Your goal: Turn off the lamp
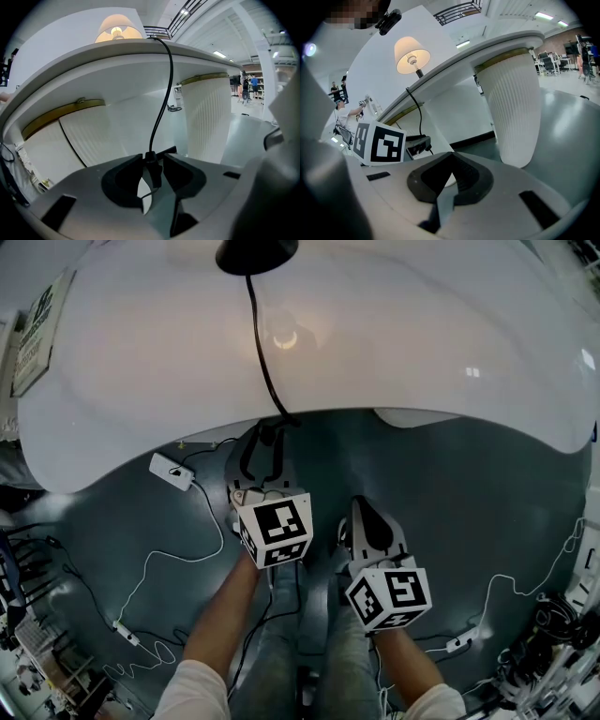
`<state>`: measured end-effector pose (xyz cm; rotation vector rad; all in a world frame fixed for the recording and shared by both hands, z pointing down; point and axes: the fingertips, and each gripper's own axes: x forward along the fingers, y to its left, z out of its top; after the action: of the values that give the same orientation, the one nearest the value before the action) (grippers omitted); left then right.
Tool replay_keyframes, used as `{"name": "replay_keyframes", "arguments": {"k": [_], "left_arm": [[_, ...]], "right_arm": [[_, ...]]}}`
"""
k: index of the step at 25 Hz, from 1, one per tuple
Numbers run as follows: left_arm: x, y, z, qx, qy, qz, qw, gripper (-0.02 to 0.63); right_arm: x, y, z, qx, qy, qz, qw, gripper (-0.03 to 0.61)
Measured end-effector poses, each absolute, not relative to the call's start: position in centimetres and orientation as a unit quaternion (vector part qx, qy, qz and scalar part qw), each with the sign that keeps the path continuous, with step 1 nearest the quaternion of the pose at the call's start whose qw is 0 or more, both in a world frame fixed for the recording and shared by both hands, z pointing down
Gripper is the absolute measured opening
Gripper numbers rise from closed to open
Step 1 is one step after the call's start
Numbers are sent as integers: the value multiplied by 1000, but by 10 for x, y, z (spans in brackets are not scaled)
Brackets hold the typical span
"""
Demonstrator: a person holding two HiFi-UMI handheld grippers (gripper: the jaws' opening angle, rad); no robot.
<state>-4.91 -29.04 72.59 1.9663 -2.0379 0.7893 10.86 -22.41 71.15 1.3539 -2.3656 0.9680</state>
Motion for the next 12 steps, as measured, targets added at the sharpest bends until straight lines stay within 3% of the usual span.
{"name": "replay_keyframes", "arguments": {"k": [3,12], "left_arm": [[-49,-290,726,663,-691,272,99,117],[-46,-293,733,663,-686,284,100,118]], "right_arm": [[111,-225,713,466,-810,335,125,0],[112,-226,714,467,-807,338,124,0]]}}
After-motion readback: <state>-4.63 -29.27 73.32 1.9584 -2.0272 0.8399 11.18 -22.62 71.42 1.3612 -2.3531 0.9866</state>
